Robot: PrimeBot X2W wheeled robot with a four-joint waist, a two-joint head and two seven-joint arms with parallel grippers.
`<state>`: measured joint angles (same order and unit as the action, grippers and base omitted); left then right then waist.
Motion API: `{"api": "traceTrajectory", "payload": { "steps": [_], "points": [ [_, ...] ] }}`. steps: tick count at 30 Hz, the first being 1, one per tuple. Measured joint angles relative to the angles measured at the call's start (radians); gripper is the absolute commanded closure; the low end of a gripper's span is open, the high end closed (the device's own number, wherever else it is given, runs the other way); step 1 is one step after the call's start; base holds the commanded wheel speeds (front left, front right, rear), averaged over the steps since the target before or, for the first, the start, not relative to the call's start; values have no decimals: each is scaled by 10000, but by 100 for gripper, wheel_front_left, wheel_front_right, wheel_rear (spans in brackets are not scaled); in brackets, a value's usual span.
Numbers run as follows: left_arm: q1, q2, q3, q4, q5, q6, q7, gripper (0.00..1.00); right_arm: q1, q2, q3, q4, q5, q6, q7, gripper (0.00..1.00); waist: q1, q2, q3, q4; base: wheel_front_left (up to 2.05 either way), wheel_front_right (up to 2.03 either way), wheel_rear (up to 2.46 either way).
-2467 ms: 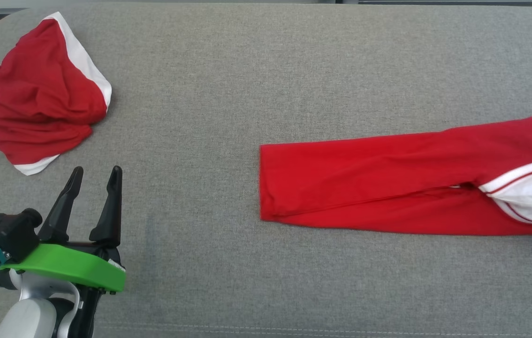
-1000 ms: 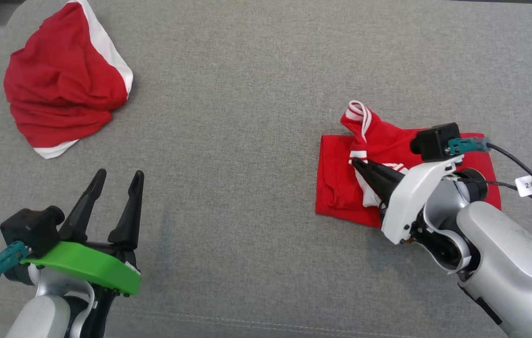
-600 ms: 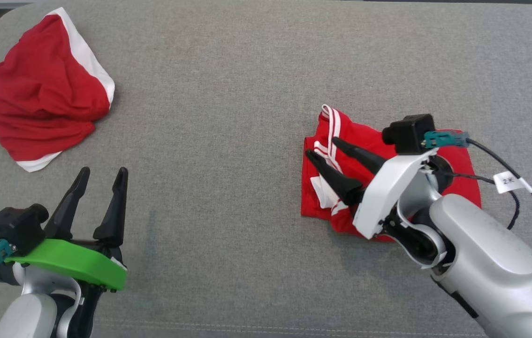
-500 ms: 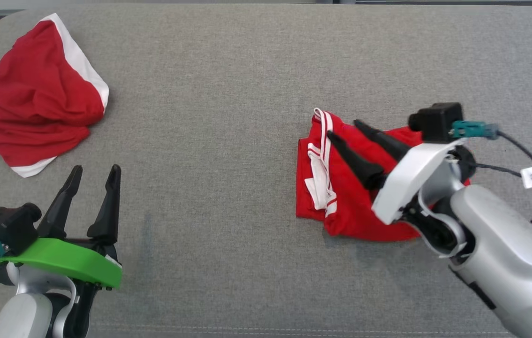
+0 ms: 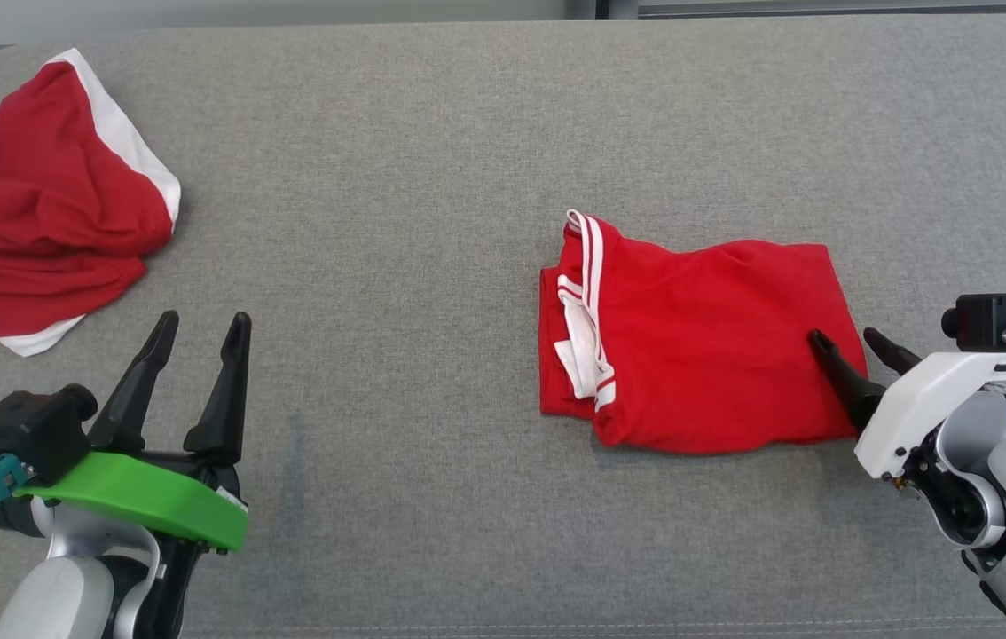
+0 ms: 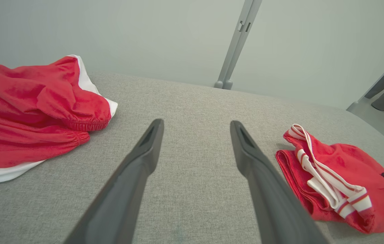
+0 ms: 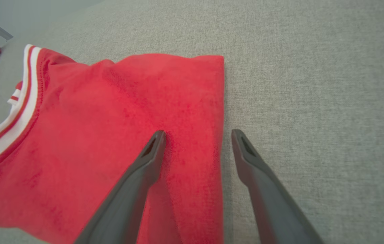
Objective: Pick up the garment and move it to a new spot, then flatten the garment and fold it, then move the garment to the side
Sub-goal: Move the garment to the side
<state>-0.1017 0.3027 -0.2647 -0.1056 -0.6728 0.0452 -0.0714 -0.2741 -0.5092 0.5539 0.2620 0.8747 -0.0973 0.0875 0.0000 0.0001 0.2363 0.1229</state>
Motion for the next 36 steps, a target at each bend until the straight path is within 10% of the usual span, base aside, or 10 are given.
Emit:
{"api": "traceTrajectory", "payload": {
  "steps": [13,15,16,28,36],
  "points": [
    [-12,-10,-196,-25,84,0,0,0,60,86,-451,1085,897,245,77,0,0,0,79,514,0,0,0],
    [-16,-19,-240,-10,84,0,2,0,4,86,-472,1151,1112,443,213,78,0,0,75,626,0,0,0],
    [-18,-35,-259,-4,84,0,0,0,-63,69,-451,1143,1112,546,278,100,0,0,70,683,0,0,0],
    [6,-211,-192,219,69,2,-138,0,-1661,-458,-19,274,692,1496,963,100,0,0,-131,1086,0,0,0],
    [45,-284,-123,31,36,50,-228,0,-1896,-2320,-846,943,570,1007,1733,100,0,0,176,1241,0,0,0]
  ]
}}
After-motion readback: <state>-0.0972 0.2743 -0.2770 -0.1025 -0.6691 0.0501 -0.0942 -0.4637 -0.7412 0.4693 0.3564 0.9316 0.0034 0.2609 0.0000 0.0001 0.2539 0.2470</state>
